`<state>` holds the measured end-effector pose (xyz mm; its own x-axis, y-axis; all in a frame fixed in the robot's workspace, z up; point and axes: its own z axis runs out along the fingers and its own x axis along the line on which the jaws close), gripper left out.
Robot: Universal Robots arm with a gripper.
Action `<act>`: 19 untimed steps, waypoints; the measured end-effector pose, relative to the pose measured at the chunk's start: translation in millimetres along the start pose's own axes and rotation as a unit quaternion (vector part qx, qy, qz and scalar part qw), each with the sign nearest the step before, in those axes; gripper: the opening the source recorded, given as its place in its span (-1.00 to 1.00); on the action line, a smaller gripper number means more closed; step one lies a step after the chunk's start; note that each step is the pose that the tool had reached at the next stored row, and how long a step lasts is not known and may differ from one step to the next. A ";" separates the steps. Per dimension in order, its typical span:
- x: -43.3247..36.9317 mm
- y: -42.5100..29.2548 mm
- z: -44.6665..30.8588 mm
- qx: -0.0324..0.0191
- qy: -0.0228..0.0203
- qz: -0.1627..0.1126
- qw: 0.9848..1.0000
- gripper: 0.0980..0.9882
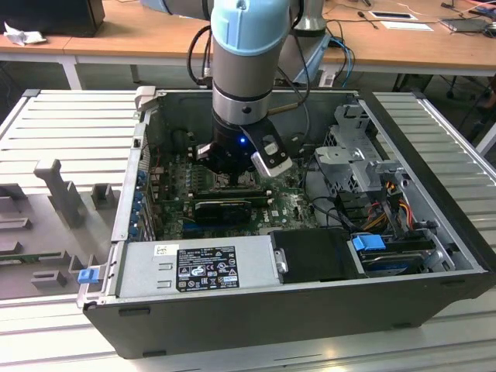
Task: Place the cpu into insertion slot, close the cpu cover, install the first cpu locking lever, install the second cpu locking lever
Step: 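Install the second cpu locking lever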
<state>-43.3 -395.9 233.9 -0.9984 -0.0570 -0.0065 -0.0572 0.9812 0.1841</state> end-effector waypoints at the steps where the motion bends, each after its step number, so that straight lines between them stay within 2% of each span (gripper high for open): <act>1: 3.0 0.1 0.6 -0.001 0.000 -0.001 1.000 -0.98; 5: 15.6 -0.2 5.8 -0.004 0.001 -0.005 1.000 -0.98; 7: 23.7 -1.1 14.0 -0.004 0.001 -0.008 1.000 -0.98; 10: 25.2 -2.1 20.1 -0.006 0.001 -0.008 1.000 -0.98; 14: 28.7 -2.5 22.9 -0.013 0.001 -0.008 1.000 -0.98; 19: 29.4 -3.4 28.3 -0.022 0.000 -0.008 1.000 -0.98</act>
<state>-72.6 -395.7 205.3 -0.9973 -0.0734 -0.0096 -0.0736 0.9711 0.2272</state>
